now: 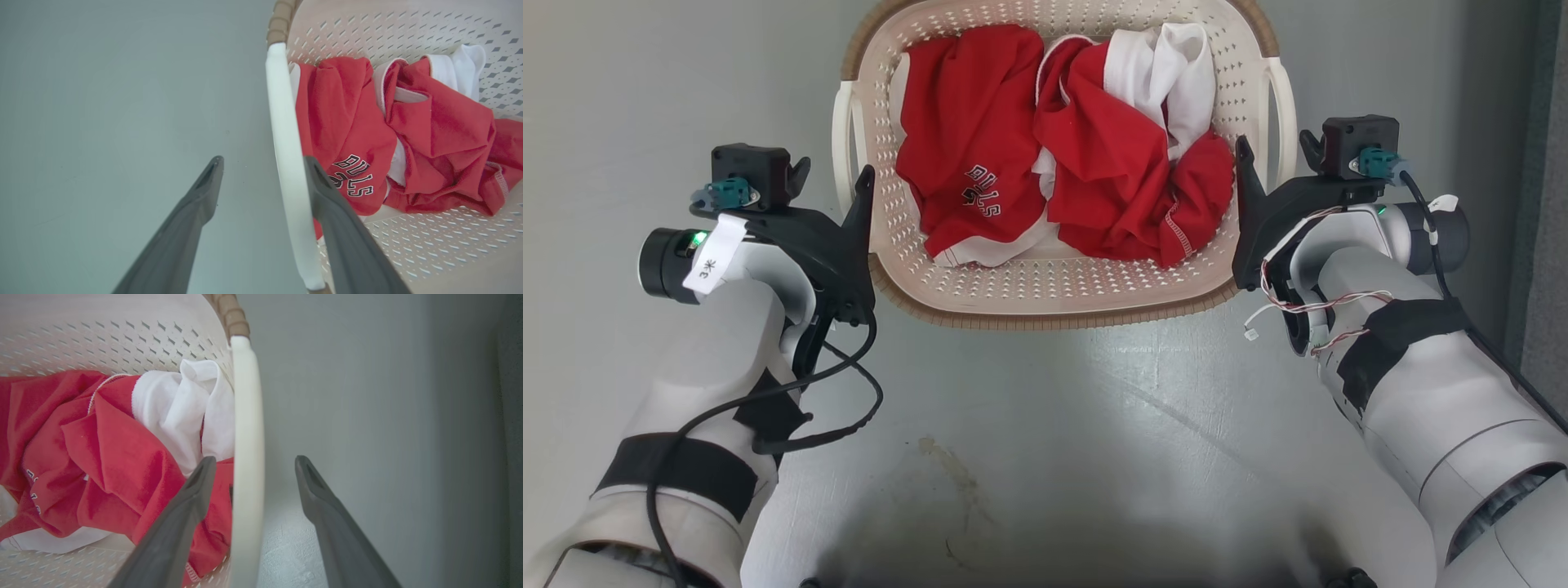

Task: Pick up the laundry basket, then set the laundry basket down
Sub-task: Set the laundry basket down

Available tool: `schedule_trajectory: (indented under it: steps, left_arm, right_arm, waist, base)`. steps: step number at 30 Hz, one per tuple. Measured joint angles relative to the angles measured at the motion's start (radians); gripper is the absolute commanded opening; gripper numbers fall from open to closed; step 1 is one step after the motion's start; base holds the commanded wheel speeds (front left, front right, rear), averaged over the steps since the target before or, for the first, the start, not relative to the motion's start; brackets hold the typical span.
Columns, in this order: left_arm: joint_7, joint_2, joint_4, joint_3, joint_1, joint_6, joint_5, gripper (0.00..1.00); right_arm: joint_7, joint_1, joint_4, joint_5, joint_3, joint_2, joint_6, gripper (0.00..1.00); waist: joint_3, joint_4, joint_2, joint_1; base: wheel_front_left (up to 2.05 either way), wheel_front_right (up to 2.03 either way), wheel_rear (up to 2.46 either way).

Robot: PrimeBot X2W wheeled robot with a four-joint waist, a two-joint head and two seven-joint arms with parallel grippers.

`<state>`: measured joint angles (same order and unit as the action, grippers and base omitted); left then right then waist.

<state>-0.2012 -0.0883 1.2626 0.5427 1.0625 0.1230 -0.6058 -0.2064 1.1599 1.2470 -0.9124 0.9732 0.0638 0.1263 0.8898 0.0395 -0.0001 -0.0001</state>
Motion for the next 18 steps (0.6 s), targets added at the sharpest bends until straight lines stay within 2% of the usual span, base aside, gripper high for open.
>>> schedule_trajectory:
  steps: [18]
  left_arm:
    - [-0.022,0.018,0.008,-0.016,0.0,0.0,-0.011,1.0]
  right_arm:
    - [-0.026,0.012,0.016,0.006,-0.007,0.0,0.0,1.0]
  waist:
    - [-0.02,0.019,0.0,0.0]
  base:
    - [0.0,0.0,0.0]
